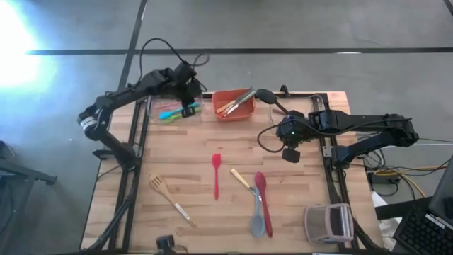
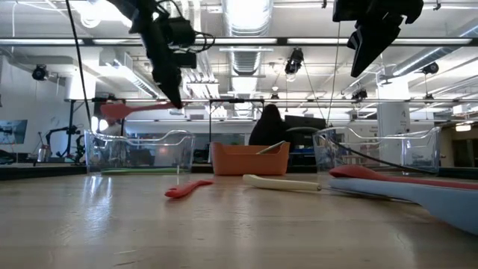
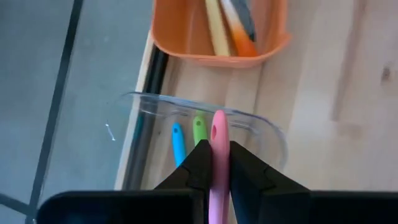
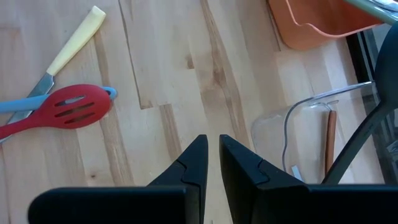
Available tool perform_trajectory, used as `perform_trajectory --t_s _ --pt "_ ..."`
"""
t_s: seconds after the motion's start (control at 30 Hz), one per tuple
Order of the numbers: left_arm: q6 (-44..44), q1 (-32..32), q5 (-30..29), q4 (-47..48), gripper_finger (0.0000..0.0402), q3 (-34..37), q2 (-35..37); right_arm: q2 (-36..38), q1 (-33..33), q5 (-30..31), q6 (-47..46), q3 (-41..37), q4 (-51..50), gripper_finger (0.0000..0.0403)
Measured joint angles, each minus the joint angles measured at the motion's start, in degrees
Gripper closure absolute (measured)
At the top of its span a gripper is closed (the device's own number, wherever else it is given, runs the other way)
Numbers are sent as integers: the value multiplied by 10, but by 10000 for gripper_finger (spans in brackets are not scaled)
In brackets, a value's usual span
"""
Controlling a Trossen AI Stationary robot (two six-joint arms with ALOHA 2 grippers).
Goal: Pick & Place Kitchen Items
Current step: Put the pink spatula into the left transparent bin
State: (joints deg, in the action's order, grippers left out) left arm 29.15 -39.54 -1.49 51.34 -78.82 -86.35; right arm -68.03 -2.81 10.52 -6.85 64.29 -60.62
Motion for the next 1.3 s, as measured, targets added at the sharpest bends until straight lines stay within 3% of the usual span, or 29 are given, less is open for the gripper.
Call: perform_trajectory --t_s 0.47,1.3 --pt "33 -99 81 -43 365 0 -75 0 0 0 0 0 -3 369" --pt "30 -137 132 -95 365 4 -226 0 0 0 -5 -5 -21 369"
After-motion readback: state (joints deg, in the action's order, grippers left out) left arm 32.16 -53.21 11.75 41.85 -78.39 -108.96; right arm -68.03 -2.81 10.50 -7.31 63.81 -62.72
